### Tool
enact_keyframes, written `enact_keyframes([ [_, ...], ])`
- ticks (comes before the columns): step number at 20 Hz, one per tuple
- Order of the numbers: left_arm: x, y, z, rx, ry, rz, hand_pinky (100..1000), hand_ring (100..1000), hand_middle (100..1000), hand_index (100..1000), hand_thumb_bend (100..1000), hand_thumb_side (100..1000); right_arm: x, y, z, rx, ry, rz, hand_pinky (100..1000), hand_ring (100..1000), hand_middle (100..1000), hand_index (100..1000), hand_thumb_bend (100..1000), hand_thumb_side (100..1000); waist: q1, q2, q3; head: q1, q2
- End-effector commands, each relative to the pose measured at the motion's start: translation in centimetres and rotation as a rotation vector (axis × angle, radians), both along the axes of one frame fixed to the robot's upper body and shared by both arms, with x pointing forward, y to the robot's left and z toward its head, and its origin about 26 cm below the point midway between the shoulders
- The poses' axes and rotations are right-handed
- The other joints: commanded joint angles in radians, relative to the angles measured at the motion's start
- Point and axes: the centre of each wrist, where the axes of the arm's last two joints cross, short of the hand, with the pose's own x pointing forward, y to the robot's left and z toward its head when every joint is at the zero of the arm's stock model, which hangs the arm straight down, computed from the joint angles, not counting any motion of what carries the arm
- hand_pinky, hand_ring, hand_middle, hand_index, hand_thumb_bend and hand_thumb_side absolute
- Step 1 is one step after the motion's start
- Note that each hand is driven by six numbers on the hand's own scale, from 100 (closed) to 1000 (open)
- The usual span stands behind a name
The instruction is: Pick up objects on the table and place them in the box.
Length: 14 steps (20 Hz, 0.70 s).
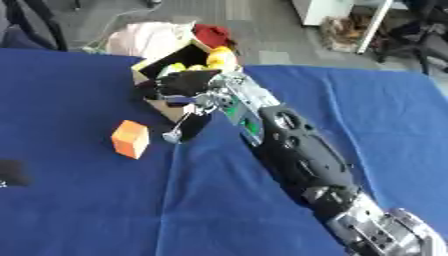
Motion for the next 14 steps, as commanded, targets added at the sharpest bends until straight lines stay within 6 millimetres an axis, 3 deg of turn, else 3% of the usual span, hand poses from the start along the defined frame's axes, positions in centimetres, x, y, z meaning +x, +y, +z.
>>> enact_keyframes([
  [1, -0.2, 0.5, 0.9, -0.002, -0.036, 0.03, 656, 539, 484, 660, 100, 770, 0.0, 0.8, 0.4, -0.031, -0.015, 0.012, 898, 927, 1000, 1000, 100, 351, 0.015, -0.019, 0.003, -0.008, -0.006],
  [8, -0.1, 0.4, 0.9, -0.006, -0.037, 0.04, 657, 541, 486, 661, 100, 773, 0.4, 1.4, -1.3, -0.06, 0.011, 0.011, 896, 924, 1000, 1000, 100, 354, 0.012, -0.019, 0.008, -0.015, -0.009],
  [14, -0.1, 0.4, 0.9, -0.007, -0.041, 0.039, 657, 540, 485, 661, 100, 772, 0.3, 2.3, -1.6, -0.041, 0.006, 0.021, 895, 923, 1000, 1000, 100, 274, 0.013, -0.017, 0.013, -0.024, -0.011],
])
